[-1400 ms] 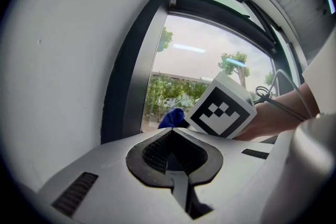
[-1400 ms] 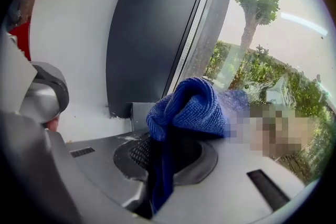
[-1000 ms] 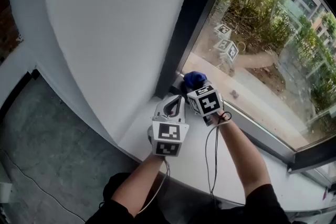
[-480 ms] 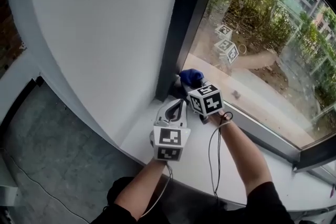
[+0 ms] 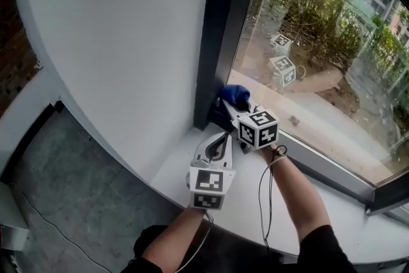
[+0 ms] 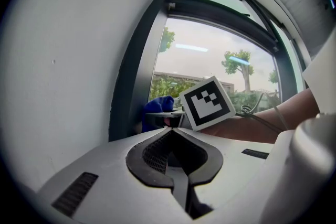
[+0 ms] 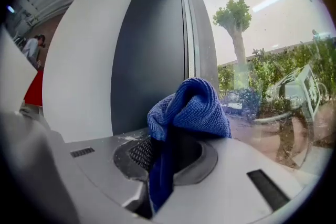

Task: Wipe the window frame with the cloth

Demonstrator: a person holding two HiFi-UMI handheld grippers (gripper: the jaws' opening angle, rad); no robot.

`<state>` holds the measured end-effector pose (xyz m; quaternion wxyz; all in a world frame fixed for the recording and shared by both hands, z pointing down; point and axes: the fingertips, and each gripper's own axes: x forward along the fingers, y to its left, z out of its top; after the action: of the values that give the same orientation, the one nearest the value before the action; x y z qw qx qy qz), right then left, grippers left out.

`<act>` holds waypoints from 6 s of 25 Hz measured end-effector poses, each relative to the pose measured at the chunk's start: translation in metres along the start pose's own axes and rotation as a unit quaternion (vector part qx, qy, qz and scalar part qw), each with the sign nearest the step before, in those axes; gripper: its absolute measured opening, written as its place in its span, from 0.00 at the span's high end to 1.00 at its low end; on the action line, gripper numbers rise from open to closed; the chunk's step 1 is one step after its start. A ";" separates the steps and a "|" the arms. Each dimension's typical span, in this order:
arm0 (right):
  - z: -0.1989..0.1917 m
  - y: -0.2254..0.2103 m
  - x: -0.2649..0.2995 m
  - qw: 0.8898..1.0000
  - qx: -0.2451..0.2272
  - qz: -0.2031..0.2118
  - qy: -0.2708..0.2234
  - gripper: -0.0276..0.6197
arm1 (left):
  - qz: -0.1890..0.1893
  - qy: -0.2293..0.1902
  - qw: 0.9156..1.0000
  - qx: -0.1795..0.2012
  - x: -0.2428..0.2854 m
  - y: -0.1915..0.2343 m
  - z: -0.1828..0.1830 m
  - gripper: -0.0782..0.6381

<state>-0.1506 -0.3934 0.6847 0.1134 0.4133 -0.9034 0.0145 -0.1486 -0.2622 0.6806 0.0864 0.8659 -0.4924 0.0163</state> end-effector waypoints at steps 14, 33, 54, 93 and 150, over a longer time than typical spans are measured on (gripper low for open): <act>0.055 0.002 -0.011 0.995 0.052 0.017 -0.088 0.89 | 0.058 -0.034 0.998 -0.011 -0.017 0.003 0.023 0.88; 0.116 -0.007 -0.017 0.993 0.094 -0.018 0.063 0.89 | 0.091 0.044 0.994 0.050 -0.084 -0.006 0.174 0.88; 0.220 -0.013 -0.040 0.994 0.064 -0.082 0.042 0.89 | 0.070 0.099 0.991 0.050 -0.075 -0.014 0.258 0.88; 0.374 -0.026 -0.080 0.991 0.027 -0.106 -0.076 0.89 | 0.063 0.063 0.995 0.034 -0.086 -0.038 0.359 0.88; 0.450 0.051 -0.165 0.981 0.000 -0.154 -0.119 0.89 | 0.047 0.107 0.991 0.062 -0.218 -0.036 0.385 0.88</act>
<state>-0.1717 -0.2909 0.2139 0.0057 0.5458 -0.8363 -0.0525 -0.2521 -0.1233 0.2725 0.0838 0.8388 -0.5185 0.1435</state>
